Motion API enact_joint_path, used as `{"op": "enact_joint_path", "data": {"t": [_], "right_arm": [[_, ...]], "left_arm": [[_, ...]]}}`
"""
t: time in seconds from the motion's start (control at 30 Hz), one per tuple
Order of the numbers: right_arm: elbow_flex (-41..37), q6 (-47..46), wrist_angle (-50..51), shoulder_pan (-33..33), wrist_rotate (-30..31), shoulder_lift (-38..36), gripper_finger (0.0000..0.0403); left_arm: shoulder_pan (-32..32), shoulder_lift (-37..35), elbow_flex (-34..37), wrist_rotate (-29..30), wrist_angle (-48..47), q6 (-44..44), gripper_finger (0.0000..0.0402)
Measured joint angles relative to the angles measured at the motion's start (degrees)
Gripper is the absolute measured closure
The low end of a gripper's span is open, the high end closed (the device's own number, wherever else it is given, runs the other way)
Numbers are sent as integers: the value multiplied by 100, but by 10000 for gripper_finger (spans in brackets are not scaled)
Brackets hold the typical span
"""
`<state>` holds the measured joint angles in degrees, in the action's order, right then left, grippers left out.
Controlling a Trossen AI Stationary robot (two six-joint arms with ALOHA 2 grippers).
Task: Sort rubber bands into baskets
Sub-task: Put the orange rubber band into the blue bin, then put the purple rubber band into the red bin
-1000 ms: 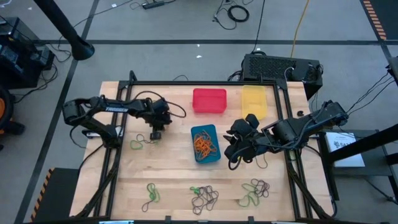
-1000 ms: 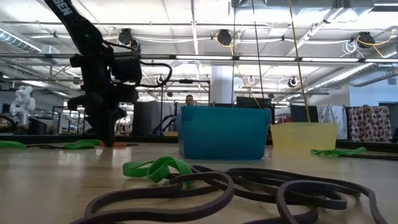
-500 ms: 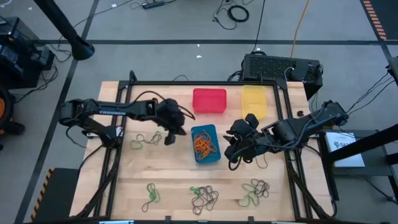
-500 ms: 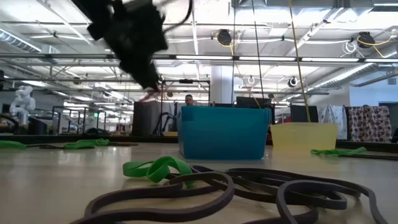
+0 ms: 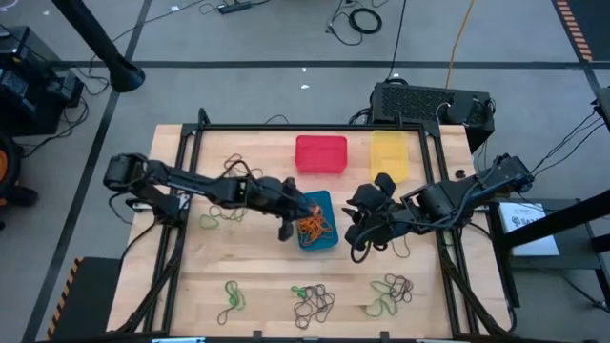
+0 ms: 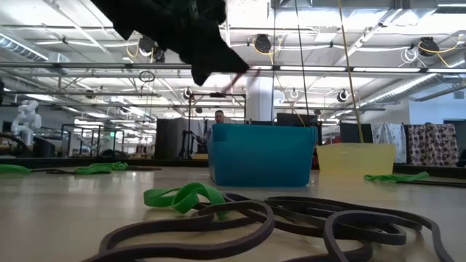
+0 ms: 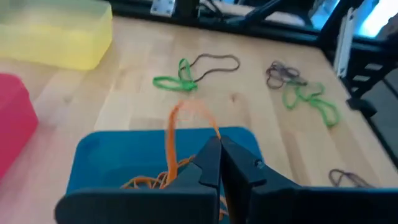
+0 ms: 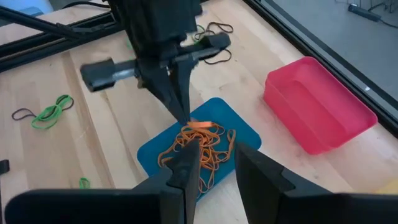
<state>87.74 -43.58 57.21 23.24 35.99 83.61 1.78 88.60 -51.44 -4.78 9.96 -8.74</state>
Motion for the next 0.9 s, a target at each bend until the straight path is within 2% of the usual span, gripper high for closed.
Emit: {"op": "enact_joint_path", "data": {"t": [0.23,0.47,0.57,0.77,0.9], "right_arm": [[0,302,-4,-2,8,0,309],[0,750,-9,-40,17,0,309],[0,958,-11,-106,20,0,309],[0,1325,-11,-192,11,0,309],[0,1560,9,-192,2,0,309]], "left_arm": [[240,352,2,80,5,-1,387],[252,402,2,112,15,-1,384],[250,402,2,91,13,-52,367],[239,402,2,185,7,-893,305],[239,402,2,174,155,-1376,293]]}}
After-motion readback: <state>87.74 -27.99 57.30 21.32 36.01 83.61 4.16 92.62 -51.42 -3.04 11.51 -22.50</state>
